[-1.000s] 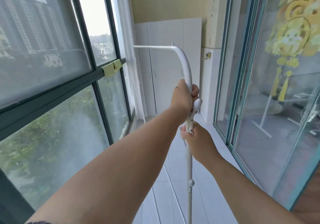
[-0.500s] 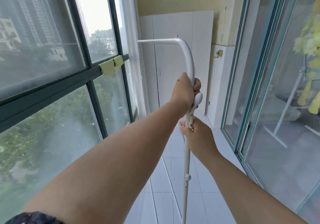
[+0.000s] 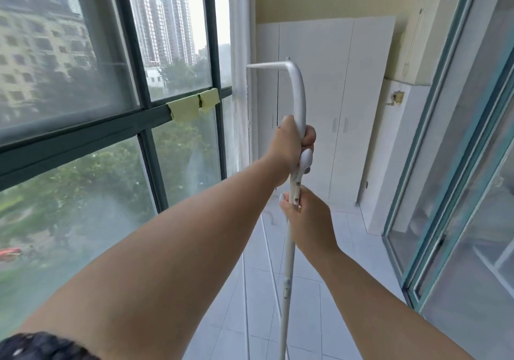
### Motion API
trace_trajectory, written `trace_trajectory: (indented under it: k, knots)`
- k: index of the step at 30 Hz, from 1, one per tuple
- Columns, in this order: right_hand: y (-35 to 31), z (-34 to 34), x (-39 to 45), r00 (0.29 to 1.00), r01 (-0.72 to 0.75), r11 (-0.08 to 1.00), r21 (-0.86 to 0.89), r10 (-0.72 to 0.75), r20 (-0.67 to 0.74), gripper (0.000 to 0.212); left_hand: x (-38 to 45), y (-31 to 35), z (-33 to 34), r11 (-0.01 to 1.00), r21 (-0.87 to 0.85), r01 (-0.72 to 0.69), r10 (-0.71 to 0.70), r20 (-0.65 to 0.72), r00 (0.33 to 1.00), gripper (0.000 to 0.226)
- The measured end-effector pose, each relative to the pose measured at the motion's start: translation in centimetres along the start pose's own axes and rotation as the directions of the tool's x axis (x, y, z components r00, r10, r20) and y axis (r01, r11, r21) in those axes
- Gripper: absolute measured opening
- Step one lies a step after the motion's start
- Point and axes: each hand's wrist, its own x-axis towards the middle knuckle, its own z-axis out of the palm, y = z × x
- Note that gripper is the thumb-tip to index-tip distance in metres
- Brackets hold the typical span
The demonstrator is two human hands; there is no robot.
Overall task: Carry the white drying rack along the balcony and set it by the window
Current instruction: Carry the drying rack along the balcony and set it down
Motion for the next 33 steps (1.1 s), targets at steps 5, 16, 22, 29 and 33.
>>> trace_trajectory:
  k: [5, 16, 22, 29, 33]
  knots:
    - [1.9, 0.2, 3.5, 1.0, 0.021, 1.0, 0.003, -0.021, 0.011, 0.016, 3.6, -0.6, 0.4, 1.0, 0.016, -0.016, 0.016, 0.012, 1.0, 0.028]
    - [4.5, 3.2, 9.9, 1.0, 0.006, 1.0, 0.024, -0.006, 0.001, 0.013, 11.1, -2.2, -1.5, 0.999, 0.033, -0.022, 0.019, 0.089, 0.996, 0.03]
    - [5.7, 5.5, 12.9, 1.0, -0.016, 1.0, 0.018, 0.016, -0.012, 0.017, 15.1, -3.4, -3.0, 1.0, 0.013, -0.012, 0.011, 0.112, 0.994, 0.033]
    - [6.8, 7.2, 16.7, 1.0, -0.028, 1.0, 0.012, 0.028, -0.002, 0.012, 19.4, -4.3, -4.3, 1.0, 0.009, -0.017, 0.016, 0.113, 0.993, 0.035]
    - [7.8, 7.5, 18.3, 1.0, -0.022, 1.0, 0.007, 0.022, 0.004, 0.012, 21.2, -4.8, -4.2, 1.0, 0.005, -0.024, 0.024, 0.087, 0.996, 0.035]
